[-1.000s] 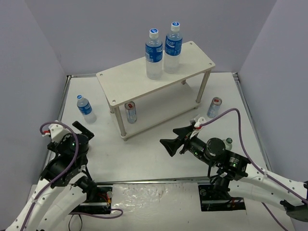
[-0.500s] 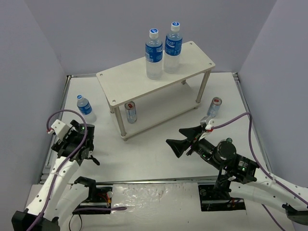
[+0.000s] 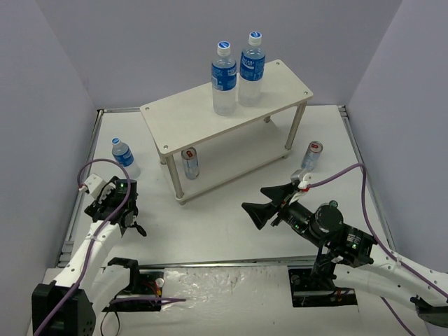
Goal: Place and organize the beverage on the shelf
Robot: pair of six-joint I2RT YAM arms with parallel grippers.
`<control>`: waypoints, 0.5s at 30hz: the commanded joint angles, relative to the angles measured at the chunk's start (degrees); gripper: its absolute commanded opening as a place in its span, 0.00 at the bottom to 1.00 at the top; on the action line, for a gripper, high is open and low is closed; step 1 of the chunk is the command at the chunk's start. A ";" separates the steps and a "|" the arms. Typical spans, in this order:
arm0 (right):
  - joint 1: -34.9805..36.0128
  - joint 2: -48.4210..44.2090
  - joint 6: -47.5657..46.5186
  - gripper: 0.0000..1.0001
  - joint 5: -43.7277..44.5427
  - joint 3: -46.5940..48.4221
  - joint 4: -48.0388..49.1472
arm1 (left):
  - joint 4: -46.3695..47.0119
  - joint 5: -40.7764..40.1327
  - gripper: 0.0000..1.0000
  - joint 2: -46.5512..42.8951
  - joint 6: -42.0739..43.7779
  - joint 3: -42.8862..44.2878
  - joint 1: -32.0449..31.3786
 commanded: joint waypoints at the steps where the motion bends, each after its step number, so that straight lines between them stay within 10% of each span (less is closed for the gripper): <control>1: 0.39 -0.59 0.19 0.78 1.54 -0.31 1.42 | 4.19 1.27 0.88 1.86 -0.03 -0.38 0.35; 15: 0.47 -0.60 -0.07 0.78 2.42 0.12 1.25 | 7.98 10.23 0.02 1.34 6.73 -1.44 -0.88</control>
